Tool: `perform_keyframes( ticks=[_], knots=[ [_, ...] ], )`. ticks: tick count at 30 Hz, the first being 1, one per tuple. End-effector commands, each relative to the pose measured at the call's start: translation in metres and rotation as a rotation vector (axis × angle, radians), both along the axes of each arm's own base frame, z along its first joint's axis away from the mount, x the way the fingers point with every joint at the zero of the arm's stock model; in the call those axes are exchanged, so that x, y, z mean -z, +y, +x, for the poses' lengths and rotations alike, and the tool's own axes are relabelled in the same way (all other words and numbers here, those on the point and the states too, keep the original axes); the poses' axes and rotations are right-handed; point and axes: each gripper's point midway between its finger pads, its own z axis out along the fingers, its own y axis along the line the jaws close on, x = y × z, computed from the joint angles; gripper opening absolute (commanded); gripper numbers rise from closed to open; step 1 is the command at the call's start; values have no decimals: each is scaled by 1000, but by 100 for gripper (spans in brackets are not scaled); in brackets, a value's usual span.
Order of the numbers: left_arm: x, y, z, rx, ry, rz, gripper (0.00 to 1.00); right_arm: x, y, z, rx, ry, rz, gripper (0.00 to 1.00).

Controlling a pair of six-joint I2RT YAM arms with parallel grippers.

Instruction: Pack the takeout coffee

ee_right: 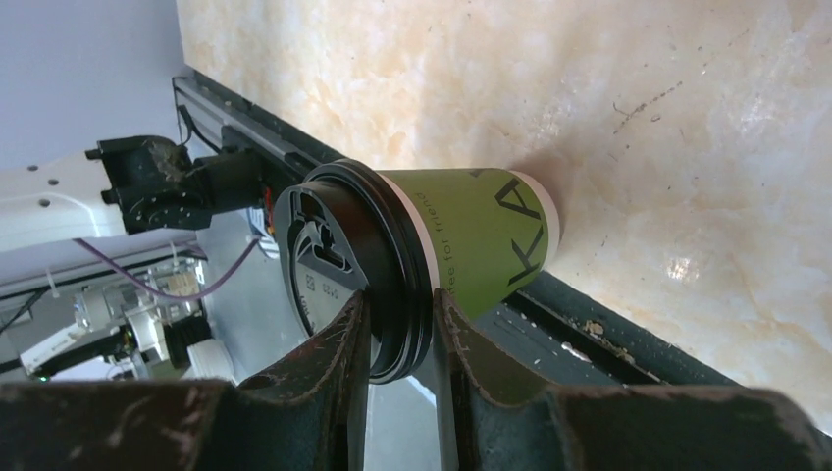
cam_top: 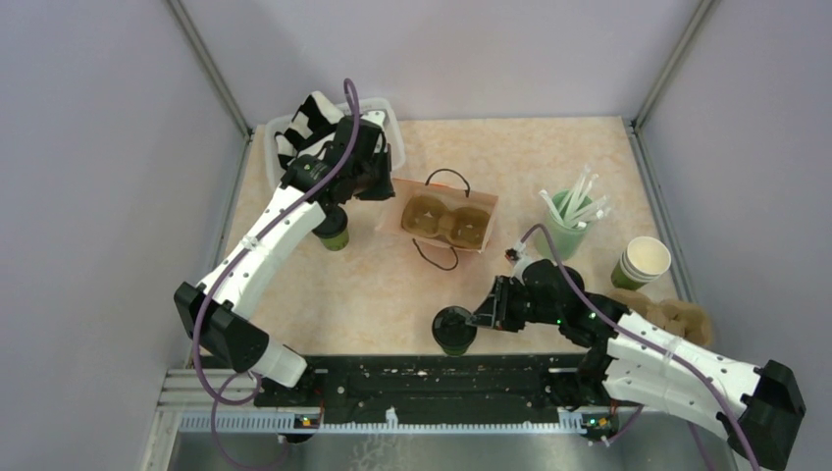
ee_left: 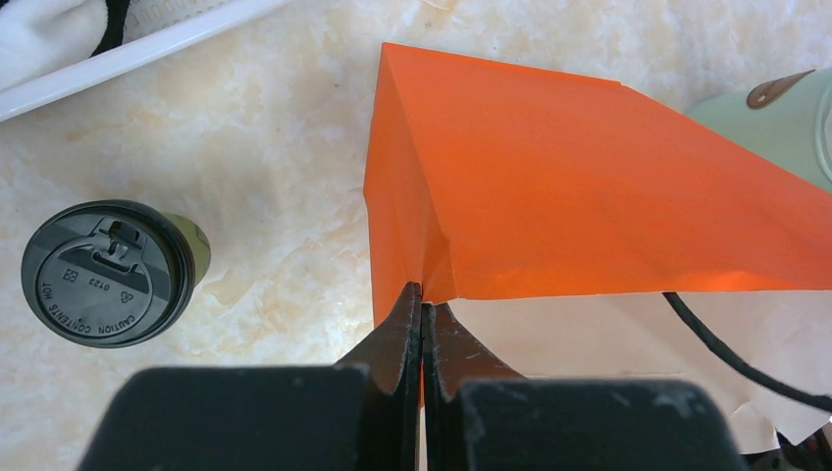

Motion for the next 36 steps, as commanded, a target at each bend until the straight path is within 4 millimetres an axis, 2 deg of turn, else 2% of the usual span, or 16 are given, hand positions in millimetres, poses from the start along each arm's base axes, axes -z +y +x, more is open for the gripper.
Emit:
perform_keyframes(
  ticks=[1, 4, 10, 13, 16, 18, 22, 23, 26, 28, 30, 32, 36],
  knots=[
    [-8, -1, -2, 19, -17, -13, 0, -23, 15, 14, 29, -37, 126, 12],
    [-8, -3, -2, 28, -18, -21, 0, -14, 13, 13, 32, -20, 103, 16],
    [-5, -6, -3, 55, -15, -23, 0, -18, -3, 16, 14, -77, -38, 46],
    [-3, -7, -3, 65, -11, -20, 0, -29, -10, 20, 12, -113, -87, 58],
    [-3, -8, -4, 83, -18, -15, 0, -50, -21, 24, -21, -183, -177, 61],
    [-6, -10, -4, 101, -27, -16, 0, -76, -36, 34, 2, -255, -263, 69],
    [-9, -11, -4, 120, -37, -14, 0, -144, -62, 64, 52, -384, -464, 77],
    [-9, -11, -4, 119, -37, -12, 0, -155, -69, 72, 72, -392, -532, 80],
    [-12, -16, -5, 150, -34, -24, 0, -195, -63, 97, -19, -498, -666, 87],
    [-12, -16, -4, 155, -27, -14, 0, -202, -56, 119, -110, -570, -782, 89],
    [-14, -17, -2, 160, -30, -7, 0, -212, -56, 147, -131, -653, -915, 92],
    [-17, -17, 0, 163, -38, -4, 0, -221, -46, 176, -176, -772, -995, 95],
    [-19, -18, 1, 174, -46, -1, 0, -207, -16, 205, -403, -910, -1073, 95]
  ],
)
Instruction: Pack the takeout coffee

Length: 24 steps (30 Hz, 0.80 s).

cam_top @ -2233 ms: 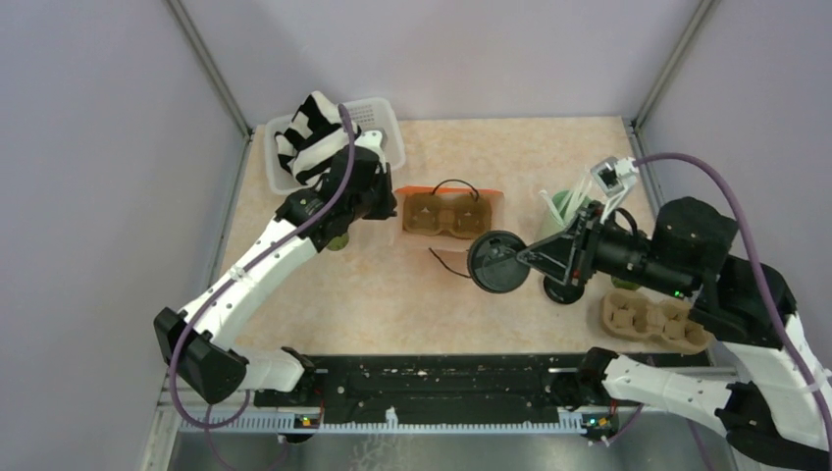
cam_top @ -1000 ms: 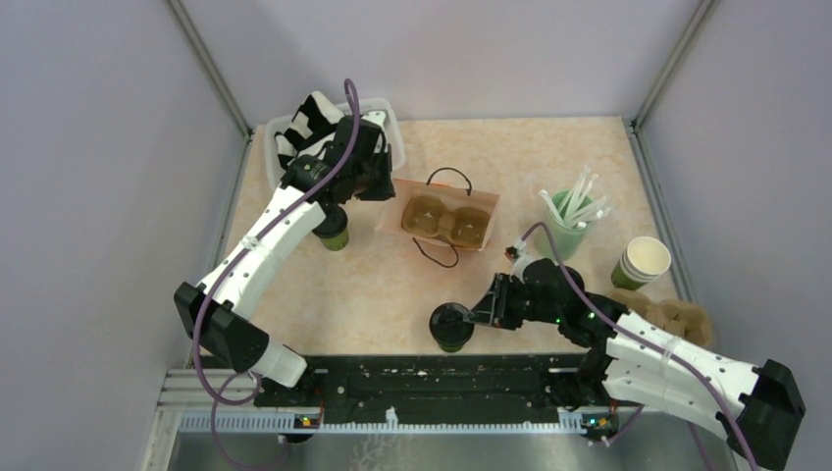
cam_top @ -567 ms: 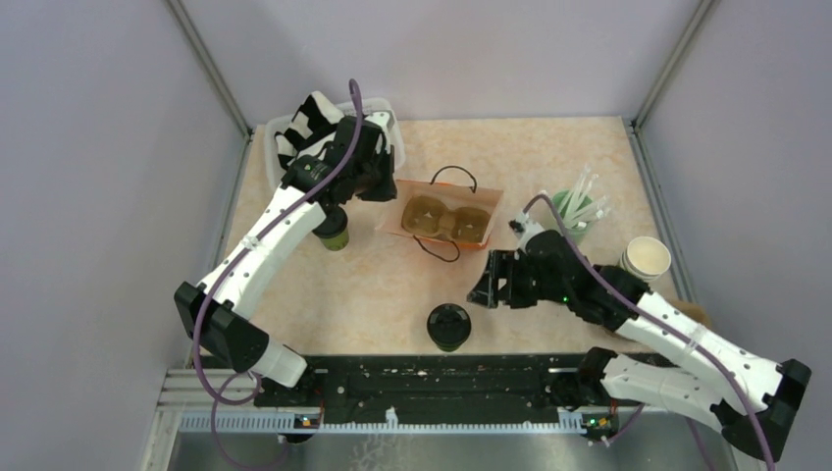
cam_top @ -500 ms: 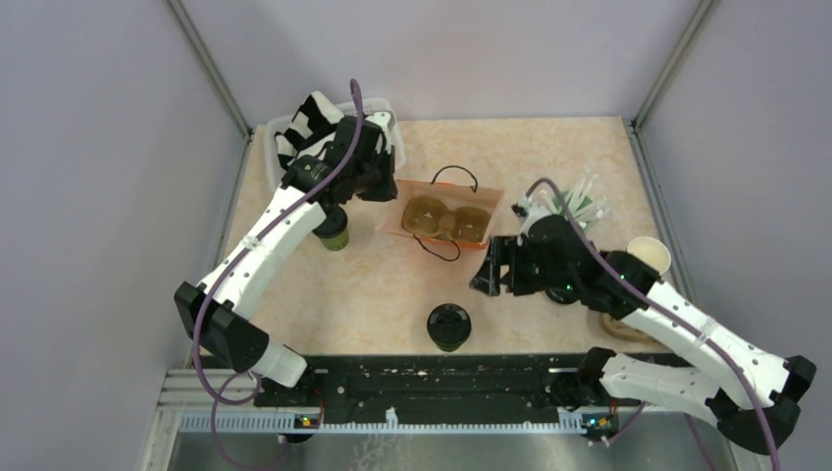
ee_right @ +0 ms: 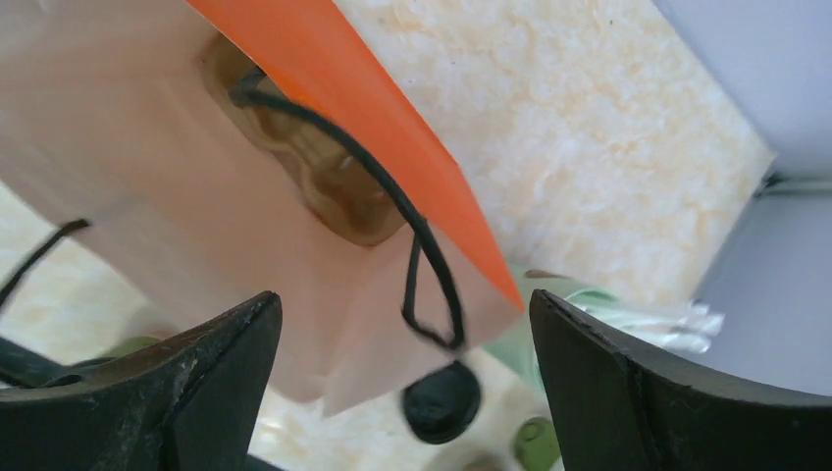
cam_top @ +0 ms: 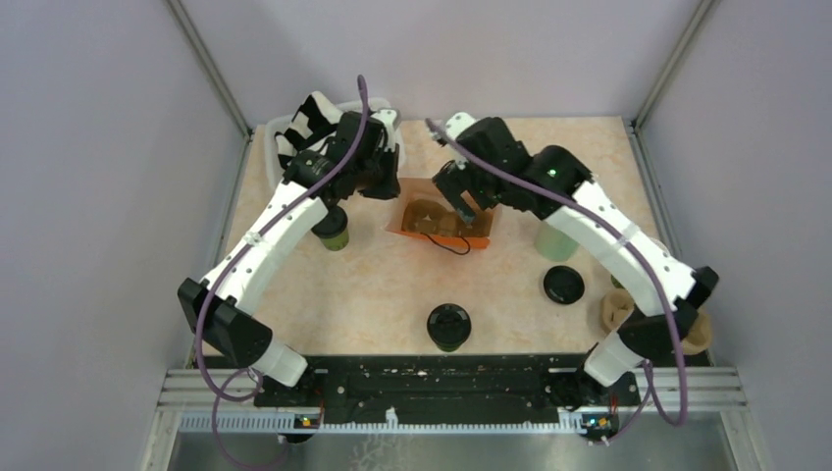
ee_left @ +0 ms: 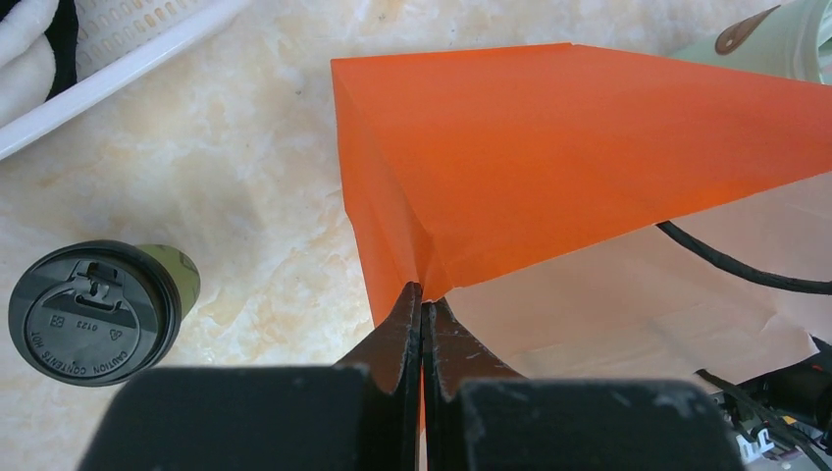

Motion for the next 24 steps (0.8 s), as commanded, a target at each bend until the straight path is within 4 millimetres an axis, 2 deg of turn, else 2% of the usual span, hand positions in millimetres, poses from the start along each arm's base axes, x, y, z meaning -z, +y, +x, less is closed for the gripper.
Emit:
perform_keyframes(
  ticks=[1, 6, 8, 9, 11, 13, 15, 16, 20, 22, 24],
  knots=[
    [-15, -4, 4, 37, -41, -6, 0, 3, 7, 37, -220, -125, -292, 95],
    [-13, -3, 5, 46, -34, 13, 0, 32, 32, 57, -324, -138, -344, 91],
    [-19, -3, 6, 43, -37, 17, 3, 44, 38, 63, -324, -123, -351, 76],
    [-26, -2, 6, 39, -43, 17, 15, 49, 41, 66, -306, -106, -343, 67],
    [-41, 7, 5, 3, -51, 38, 51, 57, 45, 67, -276, -64, -330, 45],
    [-53, 21, -5, -35, -41, 62, 78, 63, 45, 67, -214, -27, -303, 19],
    [-66, 32, -18, -74, -44, 56, 97, 68, 44, 62, -147, 20, -259, 3],
    [-70, 38, -25, -91, -44, 53, 98, 67, 41, 61, -99, 31, -238, 0],
    [-72, 58, -52, -201, -10, -4, 98, 57, 42, 49, 20, 89, -100, 0],
    [-70, 49, -61, -210, 30, -105, 98, 49, 45, 43, 66, 108, -26, 0],
    [-72, 27, -67, -158, 67, -226, 98, 45, 45, 38, 113, 129, 32, 0]
  ],
)
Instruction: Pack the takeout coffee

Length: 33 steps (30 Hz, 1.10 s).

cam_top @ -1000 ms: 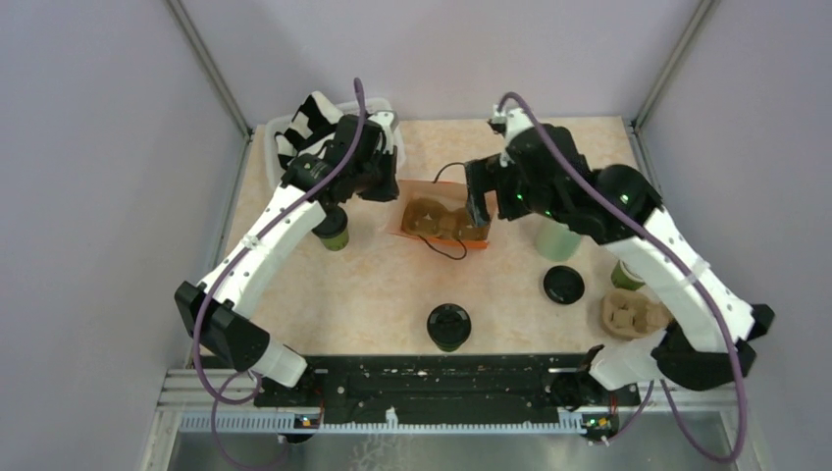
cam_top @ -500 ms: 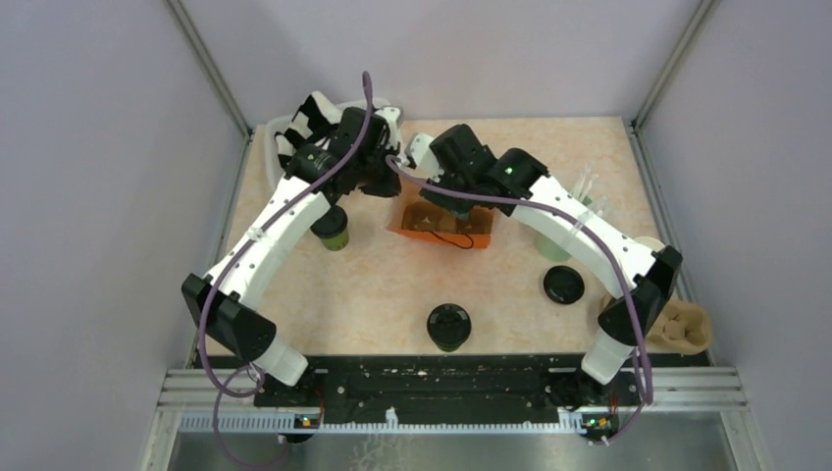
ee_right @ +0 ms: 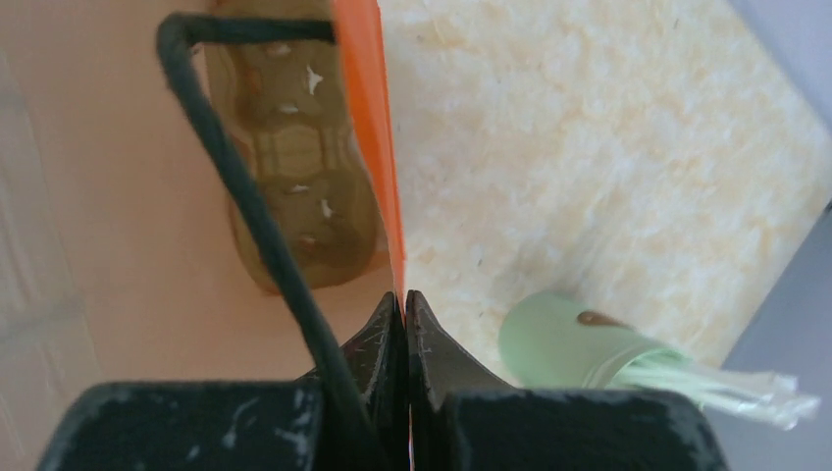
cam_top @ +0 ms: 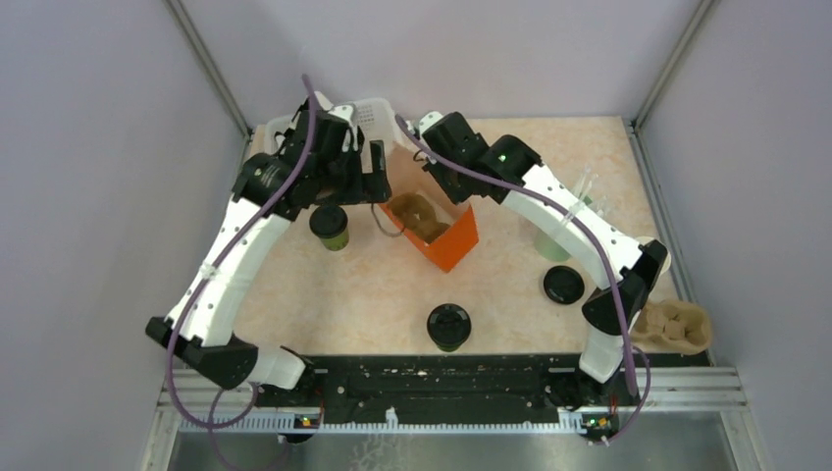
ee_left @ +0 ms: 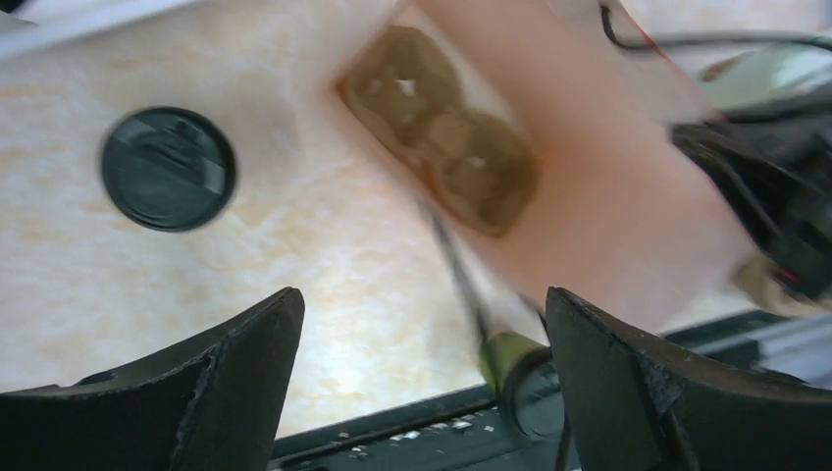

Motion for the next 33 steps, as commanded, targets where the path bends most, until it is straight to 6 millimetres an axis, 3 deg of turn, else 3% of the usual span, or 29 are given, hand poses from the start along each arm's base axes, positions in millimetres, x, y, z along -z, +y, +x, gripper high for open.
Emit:
perform_keyframes(
  ticks=[1, 4, 7, 9, 13, 17, 20, 21, 22, 23, 24, 26, 29, 31, 33],
  knots=[
    [-22, -31, -30, 44, 25, -275, 98, -5, -5, -9, 197, 76, 152, 0],
    [-6, -16, -24, -53, 51, -209, 98, 0, -4, -16, 257, 105, 219, 0],
    [-10, -3, -17, -92, -3, -168, 98, 4, -6, -20, 328, 116, 282, 0],
    [-11, -8, -12, -72, -27, -179, 98, 3, -6, -23, 359, 117, 326, 0],
    [8, -22, -1, -53, 20, -183, 84, -1, -14, -23, 429, 92, 382, 0],
    [14, -39, 7, 5, 39, -211, 71, -3, -14, -24, 444, 81, 423, 0],
    [8, -49, 11, 43, 30, -235, 78, -3, -15, -25, 451, 78, 434, 0],
    [7, -51, 11, 59, 22, -239, 74, -4, -15, -24, 452, 77, 438, 0],
    [6, -54, 12, 78, 16, -241, 63, -5, -14, -25, 452, 74, 448, 0],
    [4, -55, 14, 91, 4, -237, 46, -5, -14, -25, 456, 74, 461, 0],
    [-3, -55, 16, 97, -13, -237, 33, -6, -15, -25, 466, 69, 480, 0],
    [-27, -63, 22, 134, -63, -262, 21, -11, -17, -26, 480, 50, 521, 0],
    [-87, -91, 16, 271, -138, -415, 6, -24, -24, -30, 511, 37, 614, 0],
    [-127, -108, 5, 334, -154, -557, 0, -39, -28, -39, 526, 53, 699, 0],
    [-137, -116, -3, 364, -150, -640, 0, -48, -31, -47, 533, 54, 788, 0]
  ],
)
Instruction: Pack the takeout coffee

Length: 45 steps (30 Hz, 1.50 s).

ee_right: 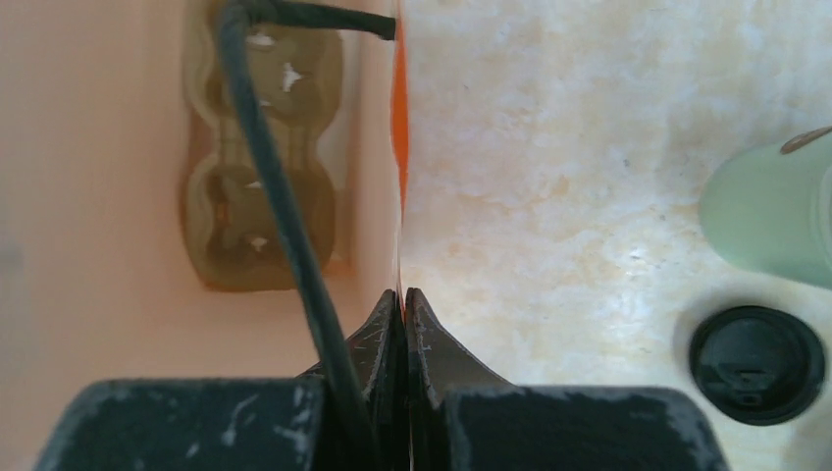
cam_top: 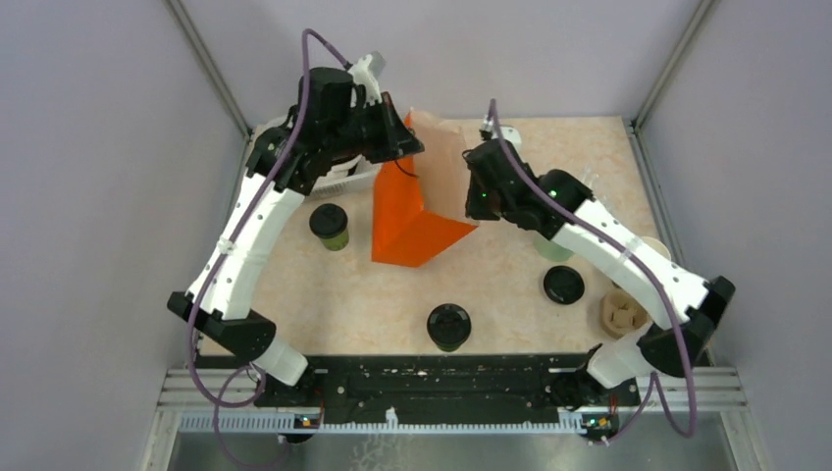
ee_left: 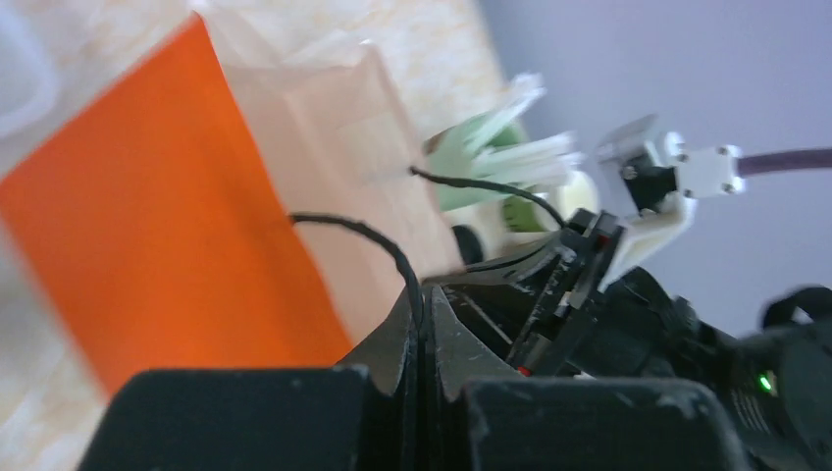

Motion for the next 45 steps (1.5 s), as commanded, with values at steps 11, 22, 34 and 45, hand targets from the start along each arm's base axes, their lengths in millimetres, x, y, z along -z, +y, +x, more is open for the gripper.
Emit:
perform_keyframes(
  ticks=[11, 22, 34, 45],
  knots=[
    [-22, -32, -4, 169, -129, -158, 0, -27, -10, 11, 67, -254, 261, 0],
    [-54, -13, -33, 171, -403, -264, 0, -101, -27, 34, -28, -757, 152, 0],
    [-74, -3, -41, 150, -498, -283, 0, -135, -12, 27, -129, -870, 156, 0],
    [-15, -35, -12, 205, 40, -309, 0, -68, 11, 42, -72, -449, 290, 0]
  ],
)
